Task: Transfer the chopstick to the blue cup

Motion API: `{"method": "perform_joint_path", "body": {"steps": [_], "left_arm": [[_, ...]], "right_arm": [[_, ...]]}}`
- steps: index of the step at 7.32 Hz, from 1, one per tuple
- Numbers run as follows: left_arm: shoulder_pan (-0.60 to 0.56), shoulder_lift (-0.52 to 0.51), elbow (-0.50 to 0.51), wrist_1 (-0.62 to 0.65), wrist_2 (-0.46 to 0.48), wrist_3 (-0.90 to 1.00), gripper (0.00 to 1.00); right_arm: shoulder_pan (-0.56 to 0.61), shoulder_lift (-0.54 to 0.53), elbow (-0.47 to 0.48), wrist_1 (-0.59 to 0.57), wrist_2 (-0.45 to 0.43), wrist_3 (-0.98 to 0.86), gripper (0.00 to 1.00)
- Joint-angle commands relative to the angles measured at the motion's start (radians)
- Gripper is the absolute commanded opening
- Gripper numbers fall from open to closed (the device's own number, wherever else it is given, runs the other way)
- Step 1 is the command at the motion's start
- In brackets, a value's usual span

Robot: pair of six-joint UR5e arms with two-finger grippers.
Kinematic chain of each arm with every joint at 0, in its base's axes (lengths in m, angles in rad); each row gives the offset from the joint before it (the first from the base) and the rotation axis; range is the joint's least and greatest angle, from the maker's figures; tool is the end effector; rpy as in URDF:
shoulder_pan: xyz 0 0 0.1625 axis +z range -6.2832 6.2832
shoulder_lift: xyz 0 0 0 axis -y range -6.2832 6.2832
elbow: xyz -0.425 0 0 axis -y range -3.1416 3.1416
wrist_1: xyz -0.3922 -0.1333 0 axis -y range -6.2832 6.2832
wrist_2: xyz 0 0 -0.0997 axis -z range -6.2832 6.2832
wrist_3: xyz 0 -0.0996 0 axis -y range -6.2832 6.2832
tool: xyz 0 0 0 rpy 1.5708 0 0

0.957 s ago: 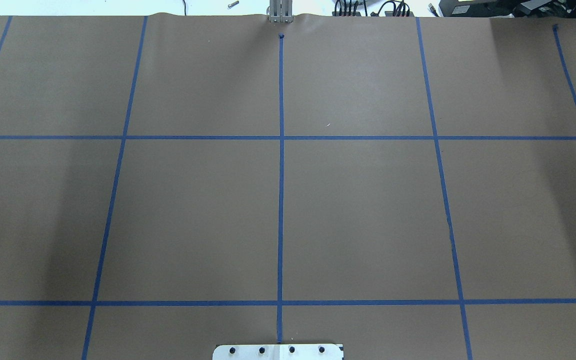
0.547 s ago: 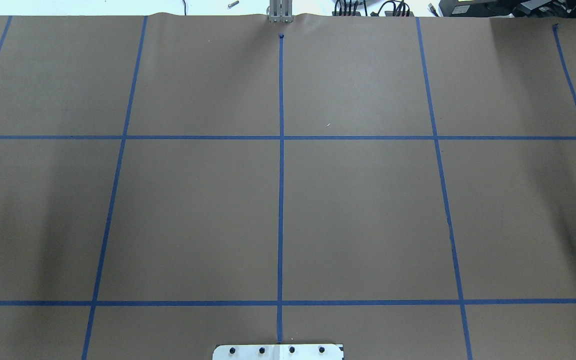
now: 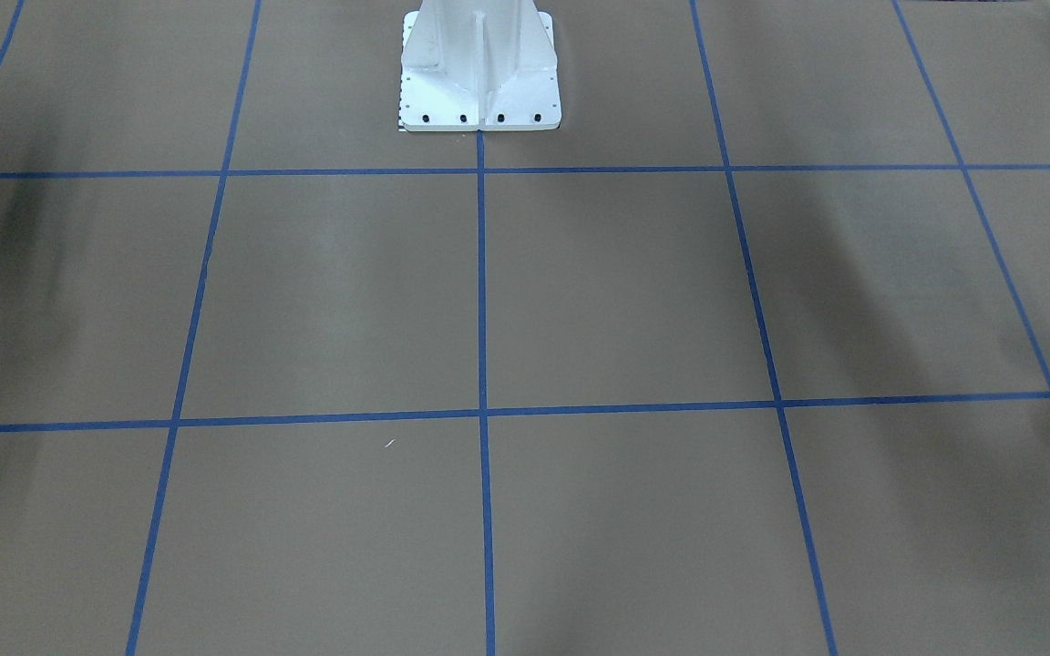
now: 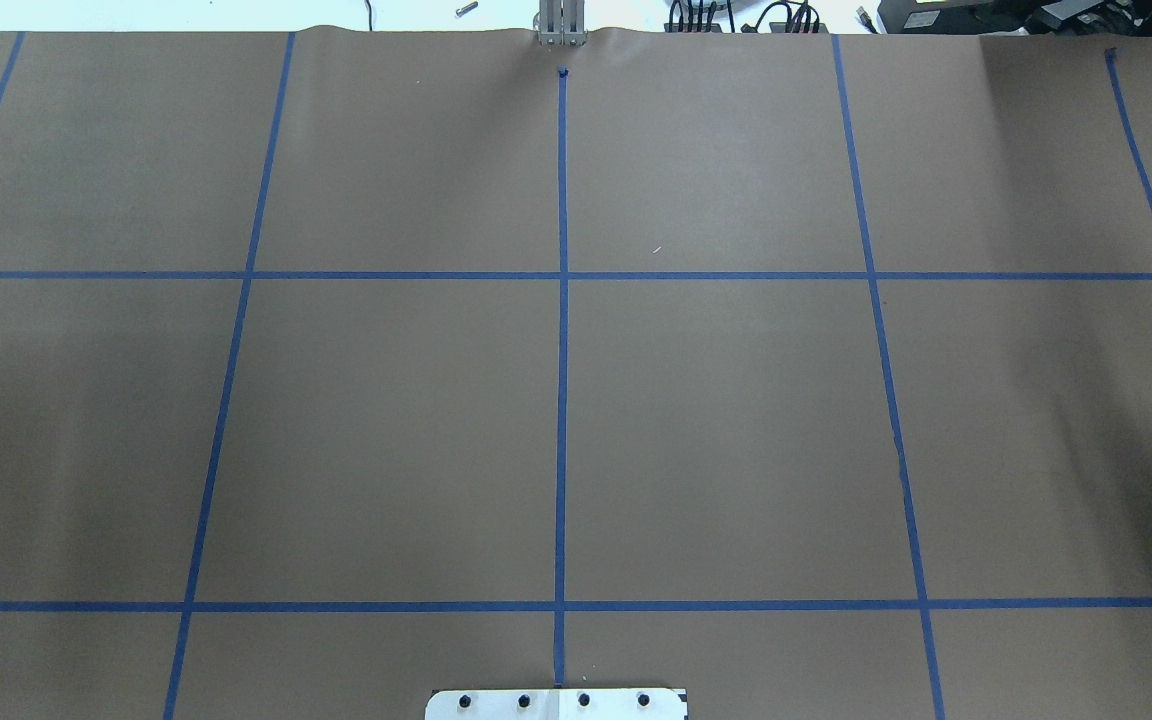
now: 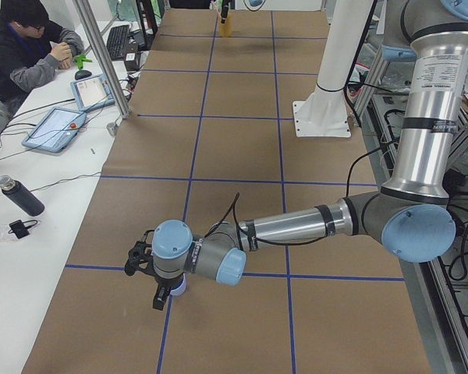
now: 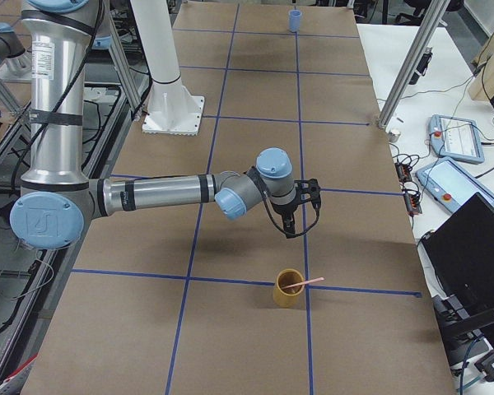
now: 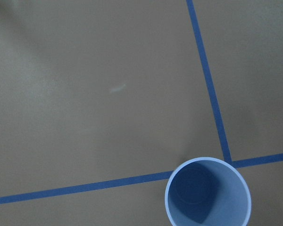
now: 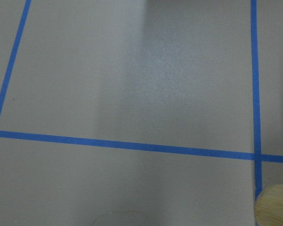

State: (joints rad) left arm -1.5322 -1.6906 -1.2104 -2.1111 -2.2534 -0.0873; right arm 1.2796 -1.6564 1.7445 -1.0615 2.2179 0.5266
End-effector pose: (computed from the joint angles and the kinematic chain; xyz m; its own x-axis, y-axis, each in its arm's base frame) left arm -0.0492 -0.5521 0.7223 0.7685 0.1320 -0.6261 0.0303 0.9699 0.2416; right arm -0.0681 -0.4822 0.5611 0.6958 -0.0808 0.7136 -0.1300 0.9631 0.2358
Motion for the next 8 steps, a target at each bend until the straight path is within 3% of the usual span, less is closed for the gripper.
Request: {"method": "perform_joint_path", "body": {"steps": [1,3,5,6,7,8], "left_arm": [[0.046,-0.032,0.053,-0.007,0.037,-0.04,0.98],[0.066,-0.063,0.148,-0.079,0.058,-0.039,0.98],[0.112,-0.063,0.164,-0.089,0.064,-0.04,0.92],[0.125,-0.063,0.164,-0.089,0.064,-0.04,0.67],[0.126,-0.061,0.164,-0.089,0.064,-0.039,0.27],[0.126,-0.058,0.16,-0.089,0.064,-0.035,0.0]], "right_arm": [[-0.003,0.001,0.001,0.0,-0.001,0.004,1.0],[-0.008,0.001,0.0,0.0,-0.003,0.004,1.0],[-0.011,0.003,-0.003,0.0,-0.003,0.004,1.0],[-0.011,0.003,-0.003,0.0,-0.004,0.004,1.0],[-0.011,0.003,-0.003,0.0,-0.004,0.004,1.0],[-0.011,0.003,-0.005,0.0,-0.006,0.004,1.0]]}}
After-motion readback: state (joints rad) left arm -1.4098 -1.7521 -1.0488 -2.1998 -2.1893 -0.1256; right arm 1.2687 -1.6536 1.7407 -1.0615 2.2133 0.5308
